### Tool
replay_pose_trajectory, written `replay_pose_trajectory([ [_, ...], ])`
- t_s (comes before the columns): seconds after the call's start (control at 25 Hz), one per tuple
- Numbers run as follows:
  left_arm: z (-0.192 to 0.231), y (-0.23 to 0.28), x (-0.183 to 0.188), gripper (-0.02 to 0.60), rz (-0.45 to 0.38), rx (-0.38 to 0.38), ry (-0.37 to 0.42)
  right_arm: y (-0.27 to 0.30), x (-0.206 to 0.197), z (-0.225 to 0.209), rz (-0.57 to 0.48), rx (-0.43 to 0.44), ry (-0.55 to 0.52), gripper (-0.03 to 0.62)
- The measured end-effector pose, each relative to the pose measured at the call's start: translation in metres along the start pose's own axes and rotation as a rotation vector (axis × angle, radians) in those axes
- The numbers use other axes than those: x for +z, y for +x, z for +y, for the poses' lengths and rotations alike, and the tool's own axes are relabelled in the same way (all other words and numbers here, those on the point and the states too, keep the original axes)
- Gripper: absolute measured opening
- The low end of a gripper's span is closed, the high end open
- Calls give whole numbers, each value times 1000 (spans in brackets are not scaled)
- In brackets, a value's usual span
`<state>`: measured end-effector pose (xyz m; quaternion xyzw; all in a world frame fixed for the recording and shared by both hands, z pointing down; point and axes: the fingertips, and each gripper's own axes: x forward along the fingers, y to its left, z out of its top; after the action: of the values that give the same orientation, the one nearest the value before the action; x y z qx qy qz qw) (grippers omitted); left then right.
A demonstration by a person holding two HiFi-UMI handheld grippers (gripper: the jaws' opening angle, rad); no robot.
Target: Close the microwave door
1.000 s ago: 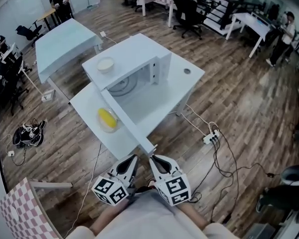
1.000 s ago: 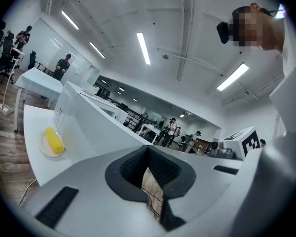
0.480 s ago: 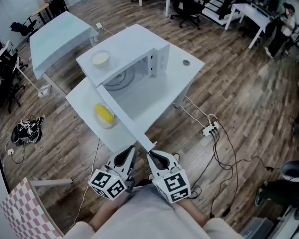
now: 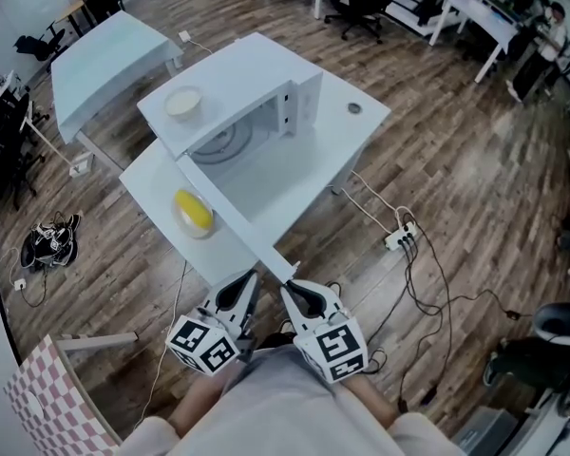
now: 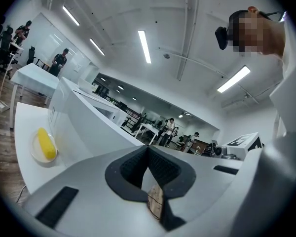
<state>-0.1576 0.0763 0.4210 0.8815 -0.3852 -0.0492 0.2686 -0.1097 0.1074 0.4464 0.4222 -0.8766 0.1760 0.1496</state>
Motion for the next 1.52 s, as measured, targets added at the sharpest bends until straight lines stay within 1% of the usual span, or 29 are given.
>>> replay_pose_trajectory([
  [0.2, 1, 7, -3, 12, 7, -1, -17, 1, 0, -4, -1, 28, 22, 26],
  [0.36, 2, 14, -5, 14, 23, 6, -43, 1, 1, -11, -5, 30, 27, 26],
  [0.72, 4, 29, -8, 12, 42, 17, -56, -2, 5, -32, -2, 23, 37, 26],
  [1.08, 3, 51, -7, 13, 64, 24, -76, 0, 9, -47, 4, 58, 30, 26],
  [1.2, 2, 58, -5, 14, 63, 23, -59, 1, 10, -52, -3, 81, 38, 26],
  [1.4, -4, 69, 5, 14, 66, 22, 7, 0, 11, -56, 2, 119, 24, 26],
  [1.52, -5, 77, 7, 14, 70, 20, 11, 0, 13, -61, -6, 124, 31, 25],
])
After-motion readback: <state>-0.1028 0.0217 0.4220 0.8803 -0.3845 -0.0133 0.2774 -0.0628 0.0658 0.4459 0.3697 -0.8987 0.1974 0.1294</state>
